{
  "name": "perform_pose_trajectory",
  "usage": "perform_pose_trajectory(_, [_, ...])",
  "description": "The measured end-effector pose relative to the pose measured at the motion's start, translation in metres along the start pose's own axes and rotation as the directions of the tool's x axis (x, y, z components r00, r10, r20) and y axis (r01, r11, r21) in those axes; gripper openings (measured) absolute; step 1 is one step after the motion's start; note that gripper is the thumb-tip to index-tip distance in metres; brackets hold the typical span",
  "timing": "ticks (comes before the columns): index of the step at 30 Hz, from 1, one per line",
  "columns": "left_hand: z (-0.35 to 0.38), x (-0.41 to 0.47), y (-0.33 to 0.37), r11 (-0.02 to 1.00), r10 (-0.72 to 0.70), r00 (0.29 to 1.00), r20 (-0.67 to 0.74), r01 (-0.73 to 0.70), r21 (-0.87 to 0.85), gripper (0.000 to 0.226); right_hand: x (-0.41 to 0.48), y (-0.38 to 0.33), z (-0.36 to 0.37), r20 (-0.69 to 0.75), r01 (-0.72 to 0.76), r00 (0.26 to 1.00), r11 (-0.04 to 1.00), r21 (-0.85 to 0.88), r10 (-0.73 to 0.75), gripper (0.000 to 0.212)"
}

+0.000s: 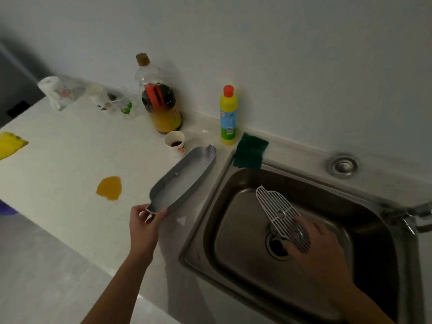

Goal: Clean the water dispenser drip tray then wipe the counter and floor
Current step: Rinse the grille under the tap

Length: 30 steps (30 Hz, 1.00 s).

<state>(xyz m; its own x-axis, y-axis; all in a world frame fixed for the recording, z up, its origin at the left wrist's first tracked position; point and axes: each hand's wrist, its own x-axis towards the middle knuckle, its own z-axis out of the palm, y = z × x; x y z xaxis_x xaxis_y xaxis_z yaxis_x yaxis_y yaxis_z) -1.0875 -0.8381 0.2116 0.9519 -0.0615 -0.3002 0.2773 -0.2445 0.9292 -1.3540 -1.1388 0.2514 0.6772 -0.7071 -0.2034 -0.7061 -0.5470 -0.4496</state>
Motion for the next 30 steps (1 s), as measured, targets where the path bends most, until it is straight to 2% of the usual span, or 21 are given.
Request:
perform_pose_trajectory(2, [-0.003,0.006,-0.009,0.951,0.072,0.997,0.024,-0.076,0.300,0.051,0.003,-0.003,-0.002,0.001,0.006,1.000,1.000,-0.012,-0.006,0.067])
perform_pose_trajectory(4, [-0.001,0.011,-0.015,0.842,0.132,0.990,0.041,-0.134,0.522,0.056,0.004,-0.005,-0.003,-0.006,0.030,1.000,0.999,-0.017,-0.031,0.065])
perform_pose_trajectory(8, [0.003,0.011,-0.011,0.750,0.170,0.985,0.037,-0.153,0.643,0.061,0.005,-0.004,-0.004,0.016,0.074,0.997,0.997,-0.020,-0.074,0.064])
perform_pose_trajectory(10, [0.006,0.006,-0.004,0.711,0.179,0.984,0.006,-0.134,0.690,0.075,0.005,-0.003,-0.005,0.018,0.089,0.996,0.996,-0.015,-0.089,0.063])
perform_pose_trajectory(12, [0.013,-0.006,0.006,0.678,0.266,0.964,-0.016,-0.175,0.714,0.085,0.005,-0.002,-0.008,0.015,0.112,0.994,0.993,-0.030,-0.112,0.063])
perform_pose_trajectory(14, [0.030,-0.024,0.020,0.721,0.321,0.944,0.074,-0.294,0.628,0.073,0.004,0.001,-0.012,0.029,0.159,0.987,0.985,-0.066,-0.158,0.067])
perform_pose_trajectory(16, [0.059,-0.047,0.037,0.853,0.232,0.940,0.251,-0.321,0.412,0.049,0.003,0.005,-0.017,0.040,0.221,0.975,0.971,-0.095,-0.218,0.071])
perform_pose_trajectory(18, [0.097,-0.071,0.049,0.950,0.082,0.899,0.430,-0.201,0.240,0.029,0.000,0.012,-0.025,0.061,0.269,0.963,0.955,-0.125,-0.263,0.073])
perform_pose_trajectory(21, [0.151,-0.098,0.055,0.989,-0.132,0.763,0.633,0.064,0.130,0.025,-0.004,0.025,-0.042,0.105,0.305,0.951,0.936,-0.175,-0.291,0.075])
perform_pose_trajectory(23, [0.182,-0.110,0.052,0.979,-0.198,0.710,0.676,0.177,0.101,0.025,-0.006,0.037,-0.051,0.091,0.290,0.956,0.939,-0.185,-0.278,0.076])
perform_pose_trajectory(27, [0.226,-0.119,0.043,0.965,-0.236,0.749,0.619,0.254,0.060,0.017,-0.005,0.065,-0.069,0.104,0.235,0.970,0.957,-0.172,-0.219,0.078])
perform_pose_trajectory(30, [0.247,-0.119,0.040,0.969,-0.224,0.757,0.614,0.240,0.057,0.018,0.001,0.102,-0.089,-0.051,0.033,0.998,0.999,-0.026,-0.034,0.063])
